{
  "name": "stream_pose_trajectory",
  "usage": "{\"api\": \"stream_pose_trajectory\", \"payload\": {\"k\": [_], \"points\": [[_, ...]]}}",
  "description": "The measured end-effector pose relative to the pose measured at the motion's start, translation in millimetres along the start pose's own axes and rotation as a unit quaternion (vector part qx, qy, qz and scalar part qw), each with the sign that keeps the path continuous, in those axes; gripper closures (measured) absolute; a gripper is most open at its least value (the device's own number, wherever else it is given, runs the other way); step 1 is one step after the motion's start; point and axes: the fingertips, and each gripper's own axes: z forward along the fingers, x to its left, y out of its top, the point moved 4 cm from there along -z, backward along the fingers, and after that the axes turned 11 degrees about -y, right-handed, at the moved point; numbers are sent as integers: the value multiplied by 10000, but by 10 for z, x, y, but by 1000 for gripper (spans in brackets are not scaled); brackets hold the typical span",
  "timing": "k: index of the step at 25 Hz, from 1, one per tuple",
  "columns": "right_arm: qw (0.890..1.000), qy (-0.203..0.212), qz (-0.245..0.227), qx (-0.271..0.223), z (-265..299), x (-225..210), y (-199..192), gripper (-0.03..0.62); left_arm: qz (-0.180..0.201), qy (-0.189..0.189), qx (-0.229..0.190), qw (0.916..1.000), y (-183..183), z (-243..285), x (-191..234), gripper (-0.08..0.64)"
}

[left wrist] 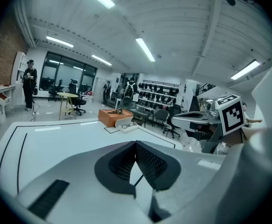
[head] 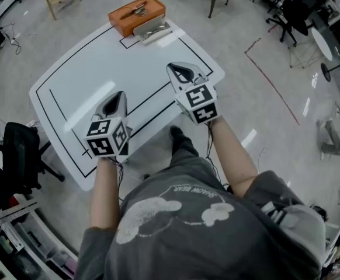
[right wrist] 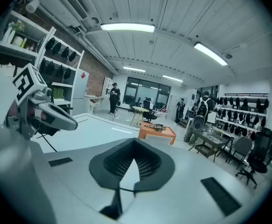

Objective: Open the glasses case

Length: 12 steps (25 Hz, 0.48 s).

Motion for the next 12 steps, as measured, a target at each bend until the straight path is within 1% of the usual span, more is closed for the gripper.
{"api": "stream_pose_trajectory", "payload": {"k": [4, 7, 12], "points": [[10000, 11, 5, 55, -216, 275, -50, 592, -50, -51, -54, 10000, -149, -289, -39, 558], [9999, -86, 32, 47, -387, 447, -42, 592, -48, -160, -104, 9998, -242, -506, -79, 558], [9996, -257, 71, 113, -710, 726, -56, 592, -53, -365, -53, 9993, -410, -819, -131, 558]]}}
